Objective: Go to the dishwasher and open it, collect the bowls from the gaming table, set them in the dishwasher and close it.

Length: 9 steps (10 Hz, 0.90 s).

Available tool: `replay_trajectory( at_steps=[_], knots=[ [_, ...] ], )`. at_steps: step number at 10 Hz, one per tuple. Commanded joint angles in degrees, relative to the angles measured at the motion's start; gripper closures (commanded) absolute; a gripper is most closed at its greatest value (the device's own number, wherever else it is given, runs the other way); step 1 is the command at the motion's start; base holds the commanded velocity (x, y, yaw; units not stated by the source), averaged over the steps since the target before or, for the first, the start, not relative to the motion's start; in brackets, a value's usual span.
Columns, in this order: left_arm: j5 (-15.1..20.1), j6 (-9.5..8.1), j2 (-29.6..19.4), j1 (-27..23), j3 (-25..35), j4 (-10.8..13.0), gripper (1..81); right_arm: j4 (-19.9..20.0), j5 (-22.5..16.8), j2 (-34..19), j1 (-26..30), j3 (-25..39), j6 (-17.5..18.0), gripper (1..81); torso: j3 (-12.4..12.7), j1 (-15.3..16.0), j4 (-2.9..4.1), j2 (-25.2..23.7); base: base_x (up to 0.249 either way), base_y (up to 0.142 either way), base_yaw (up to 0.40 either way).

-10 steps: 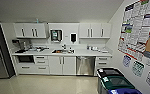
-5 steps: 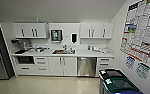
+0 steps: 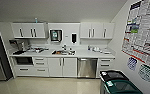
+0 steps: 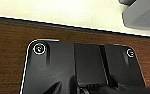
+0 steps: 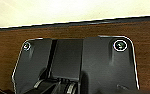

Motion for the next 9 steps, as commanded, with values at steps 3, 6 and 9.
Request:
replay_trajectory(
  at_steps=[3,6,9],
  knots=[
    [2.50,0.33,0.56,-3.63,-0.05,0.44,1.0,0.25,-2.52,0.23,3.95,0.27,0.13,1.0,0.00,0.00,0.00,0.00,0.109,0.000,0.000],
    [2.50,0.33,0.56,-3.63,-0.05,0.62,1.0,0.17,-2.52,0.32,3.95,0.36,0.05,1.0,0.00,0.00,0.00,0.00,0.099,0.000,0.000],
    [2.50,0.33,0.56,-3.63,-0.05,0.53,1.0,0.25,-2.52,0.32,3.95,0.27,0.05,1.0,0.00,0.00,0.00,0.02,0.095,0.000,0.000]
  ],
)
